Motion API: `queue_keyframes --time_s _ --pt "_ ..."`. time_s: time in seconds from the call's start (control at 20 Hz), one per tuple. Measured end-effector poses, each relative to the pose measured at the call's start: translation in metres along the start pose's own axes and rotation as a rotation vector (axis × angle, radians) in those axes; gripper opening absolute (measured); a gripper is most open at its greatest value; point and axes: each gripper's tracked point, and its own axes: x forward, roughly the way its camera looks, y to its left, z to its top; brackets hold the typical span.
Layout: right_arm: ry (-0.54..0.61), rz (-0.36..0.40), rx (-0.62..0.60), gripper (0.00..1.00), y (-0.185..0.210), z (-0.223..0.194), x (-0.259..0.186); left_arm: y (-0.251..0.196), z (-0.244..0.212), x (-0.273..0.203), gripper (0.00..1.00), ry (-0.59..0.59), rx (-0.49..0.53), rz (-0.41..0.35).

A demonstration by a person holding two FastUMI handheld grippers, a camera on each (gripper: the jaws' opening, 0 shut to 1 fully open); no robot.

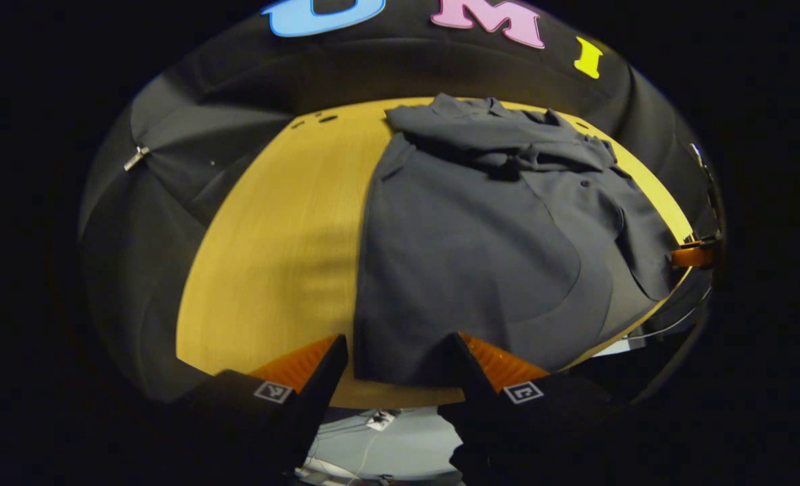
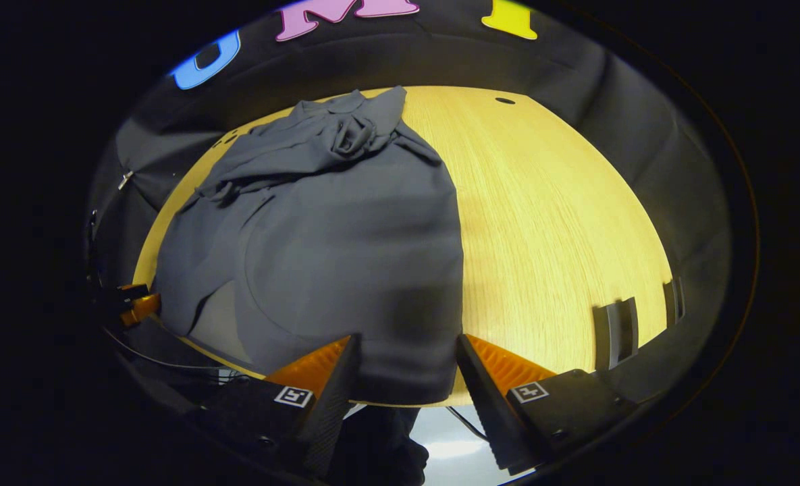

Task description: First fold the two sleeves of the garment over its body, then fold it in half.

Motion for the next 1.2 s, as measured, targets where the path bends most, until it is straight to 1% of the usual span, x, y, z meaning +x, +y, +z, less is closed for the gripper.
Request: queue_keyframes --time_s 0.05,0.1,0.15,0.2,0.25,0.3,0.35,0.4,0.5,0.7,0.8,0.95,1.05,1.2 --pt "-0.015 -0.019 -0.029 0.9 0.0 0.001 -0.001 -0.003 -0.006 -0.001 0.97 0.014 -0.017 -0.017" --pt "-0.033 -0.021 -0.05 0.89 0.001 0.001 -0.005 -0.004 -0.004 -0.001 0.94 0.004 -0.037 -0.023" --pt "-0.035 -0.007 -0.052 0.91 0.006 -0.002 -0.001 -0.006 -0.004 -0.001 0.91 0.006 -0.044 -0.038" --pt "-0.062 0.039 -0.063 0.78 0.016 -0.001 0.001 -0.015 -0.002 0.002 0.82 0.027 -0.01 -0.081" --pt "-0.035 0.095 -0.052 0.54 0.027 0.001 0.004 -0.029 0.002 0.003 0.57 0.022 0.019 -0.118" --pt "-0.02 0.102 -0.021 0.3 0.028 0.001 0.003 -0.031 0.006 0.005 0.32 0.043 0.035 -0.117" --pt "0.005 0.122 -0.002 0.06 0.028 0.0 0.002 -0.034 0.012 0.009 0.07 0.038 0.05 -0.129" --pt "0.002 0.119 0.014 0.06 0.026 0.006 -0.003 -0.037 0.017 0.007 0.06 0.039 0.053 -0.139" --pt "-0.067 0.131 0.053 0.05 0.029 0.033 -0.013 -0.044 0.045 -0.001 0.06 -0.017 0.03 -0.156" --pt "-0.224 0.166 0.078 0.05 0.033 0.096 -0.043 -0.043 0.107 -0.034 0.06 -0.147 -0.03 -0.158" --pt "-0.291 0.169 0.082 0.05 0.034 0.127 -0.058 -0.039 0.14 -0.048 0.05 -0.21 -0.043 -0.151" --pt "-0.39 0.176 0.092 0.05 0.032 0.174 -0.076 -0.036 0.188 -0.059 0.06 -0.286 -0.073 -0.157" --pt "-0.449 0.188 0.107 0.05 0.03 0.204 -0.085 -0.035 0.221 -0.064 0.06 -0.358 -0.078 -0.168" --pt "-0.521 0.211 0.142 0.05 0.026 0.249 -0.094 -0.028 0.254 -0.059 0.05 -0.403 -0.072 -0.154"
